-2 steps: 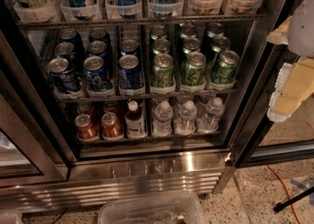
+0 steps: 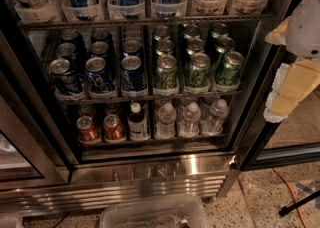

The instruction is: Pick 7up can from top shelf of fridge

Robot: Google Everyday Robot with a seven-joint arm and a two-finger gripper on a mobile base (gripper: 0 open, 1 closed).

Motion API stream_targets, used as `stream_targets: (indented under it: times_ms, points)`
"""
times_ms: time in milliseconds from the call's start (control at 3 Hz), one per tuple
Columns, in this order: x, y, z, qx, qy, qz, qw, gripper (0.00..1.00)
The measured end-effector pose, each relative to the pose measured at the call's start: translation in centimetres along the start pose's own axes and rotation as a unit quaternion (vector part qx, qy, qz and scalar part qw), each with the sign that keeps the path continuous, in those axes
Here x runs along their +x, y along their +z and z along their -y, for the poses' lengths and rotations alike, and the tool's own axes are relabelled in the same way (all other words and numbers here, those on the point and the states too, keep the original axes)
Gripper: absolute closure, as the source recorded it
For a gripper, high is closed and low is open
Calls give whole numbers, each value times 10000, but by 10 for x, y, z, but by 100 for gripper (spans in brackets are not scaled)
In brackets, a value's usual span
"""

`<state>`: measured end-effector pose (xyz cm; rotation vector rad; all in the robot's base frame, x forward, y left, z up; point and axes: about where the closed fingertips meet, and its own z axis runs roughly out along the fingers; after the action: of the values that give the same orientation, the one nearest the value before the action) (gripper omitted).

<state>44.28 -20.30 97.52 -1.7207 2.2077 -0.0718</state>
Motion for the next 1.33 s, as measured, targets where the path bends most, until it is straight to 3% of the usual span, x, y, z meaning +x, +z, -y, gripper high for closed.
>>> stream_targets:
  times_ms: [667,1000,1333]
  points:
    - [-51,22,-2,-170,188,676,9974,0]
    - [-73,38,-8,-351,441,1371,9890,0]
    - [-92,51,-26,-375,760,2228,9712,0]
